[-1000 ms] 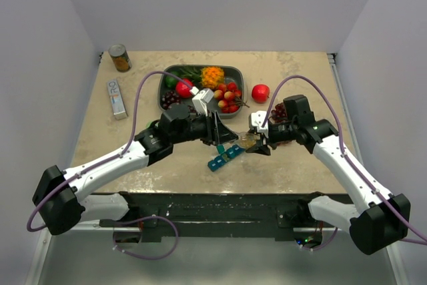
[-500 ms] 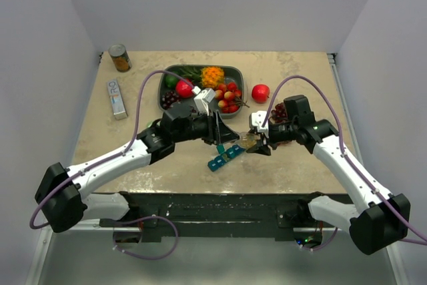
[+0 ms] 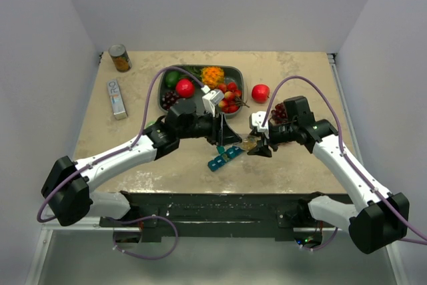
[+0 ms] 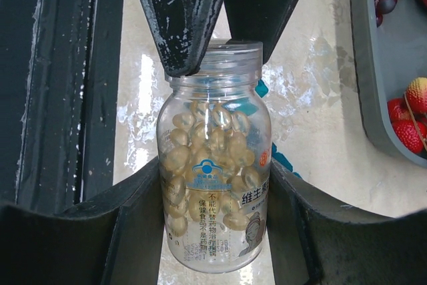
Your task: Sort the pills into containers
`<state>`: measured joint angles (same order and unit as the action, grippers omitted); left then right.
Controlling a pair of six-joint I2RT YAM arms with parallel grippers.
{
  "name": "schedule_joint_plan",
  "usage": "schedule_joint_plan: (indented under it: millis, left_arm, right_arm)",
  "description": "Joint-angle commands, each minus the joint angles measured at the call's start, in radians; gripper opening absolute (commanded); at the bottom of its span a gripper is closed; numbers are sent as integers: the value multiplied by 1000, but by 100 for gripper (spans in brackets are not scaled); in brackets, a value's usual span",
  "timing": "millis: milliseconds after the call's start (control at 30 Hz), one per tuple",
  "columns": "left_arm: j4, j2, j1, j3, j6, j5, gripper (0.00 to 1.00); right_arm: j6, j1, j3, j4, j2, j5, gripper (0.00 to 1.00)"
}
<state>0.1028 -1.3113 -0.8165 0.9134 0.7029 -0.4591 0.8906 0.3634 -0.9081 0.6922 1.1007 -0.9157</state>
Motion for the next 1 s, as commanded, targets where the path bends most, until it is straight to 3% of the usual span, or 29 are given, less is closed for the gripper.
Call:
schedule_joint_plan:
  millis: [0,200,300,433,500,533,800,833,967]
  left_arm:
    - [-1,-19,-3,-5,-207,-93,5]
    - [32,7,-4,-11,-465,-153,14]
    - [89,40,-4,-33,-555,-113,30]
    - [126,69,-3,-21,-594,-30,61]
    - [115,72,-4,5,-592,-7,66]
    - [113,72,-3,10,-592,-6,81]
    - [112,112,-3,24,-560,-26,91]
    - [118,139,-3,19,-547,-26,99]
    - [164,217,-1,-11,-513,-13,99]
  right_arm:
    - [-13,14,-25,-51,-16,-141,0]
    - [33,16,-34,-7,-13,-204,0]
    - [48,14,-37,6,-15,-212,0]
    - [57,14,-37,15,-15,-207,0]
    - [57,14,-37,15,-18,-203,0]
    - [60,14,-37,15,-16,-203,0]
    - [67,14,-37,18,-19,-192,0]
    - [67,14,-37,18,-18,-189,0]
    - [68,12,-37,18,-18,-186,0]
